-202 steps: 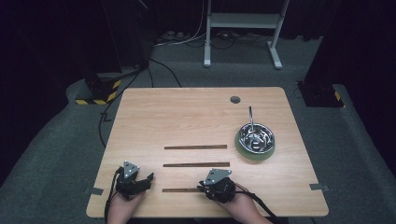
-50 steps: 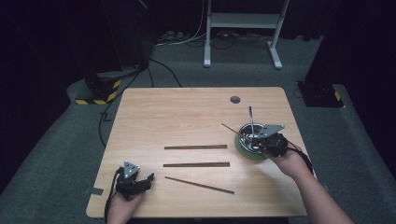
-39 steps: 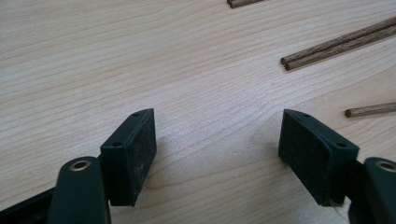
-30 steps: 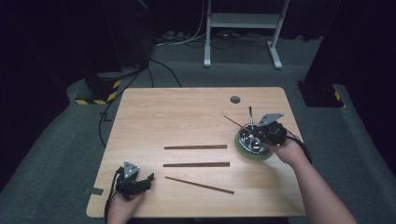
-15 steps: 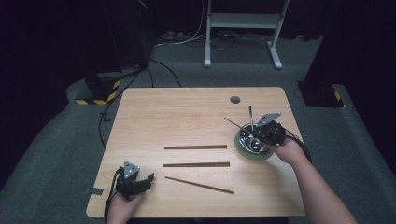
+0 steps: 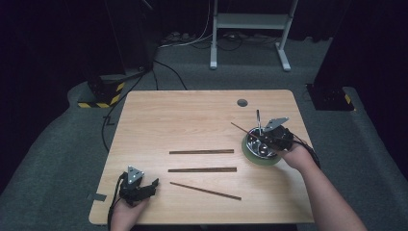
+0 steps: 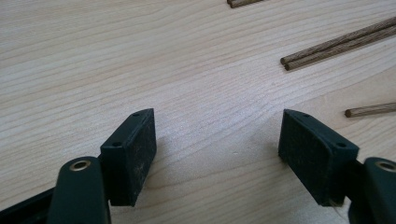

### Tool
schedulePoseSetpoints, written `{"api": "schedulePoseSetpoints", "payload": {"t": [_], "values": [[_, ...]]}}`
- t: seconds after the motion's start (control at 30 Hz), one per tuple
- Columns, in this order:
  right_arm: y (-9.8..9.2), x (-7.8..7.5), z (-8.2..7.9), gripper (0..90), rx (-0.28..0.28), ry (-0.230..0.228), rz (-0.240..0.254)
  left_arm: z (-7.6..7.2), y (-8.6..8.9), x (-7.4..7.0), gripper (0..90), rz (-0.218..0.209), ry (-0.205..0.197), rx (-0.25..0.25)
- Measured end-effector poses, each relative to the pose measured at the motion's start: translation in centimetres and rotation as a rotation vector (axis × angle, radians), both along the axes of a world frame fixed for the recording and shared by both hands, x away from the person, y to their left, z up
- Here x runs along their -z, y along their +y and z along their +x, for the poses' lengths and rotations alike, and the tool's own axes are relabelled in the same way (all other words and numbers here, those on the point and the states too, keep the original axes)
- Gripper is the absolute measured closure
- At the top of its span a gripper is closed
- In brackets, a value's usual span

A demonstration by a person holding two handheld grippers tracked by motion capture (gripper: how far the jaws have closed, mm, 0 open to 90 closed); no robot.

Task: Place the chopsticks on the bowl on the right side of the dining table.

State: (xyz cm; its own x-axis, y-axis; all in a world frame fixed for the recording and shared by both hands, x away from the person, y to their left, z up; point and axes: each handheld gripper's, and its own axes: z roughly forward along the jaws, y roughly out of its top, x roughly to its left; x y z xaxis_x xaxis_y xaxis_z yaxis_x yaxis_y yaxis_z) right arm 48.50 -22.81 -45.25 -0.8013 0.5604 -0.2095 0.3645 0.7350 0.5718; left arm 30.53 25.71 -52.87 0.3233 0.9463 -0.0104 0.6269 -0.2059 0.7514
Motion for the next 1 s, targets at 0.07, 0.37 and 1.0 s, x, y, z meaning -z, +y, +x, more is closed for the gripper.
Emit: {"api": "schedulePoseSetpoints", "payload": {"t": [0.07,0.37,1.0], "values": [[0.0,0.0,0.0,83.6,0.001,0.007,0.004,0.0,0.0,0.0,27.5,0.0,0.0,0.0],[-0.1,-0.8,-0.6,75.5,0.025,-0.006,0.043,0.0,0.0,0.0,27.6,0.0,0.0,0.001],[3.5,-0.7,-7.5,70.7,-0.021,-0.011,0.154,0.0,0.0,0.0,27.5,0.0,0.0,0.001]]}}
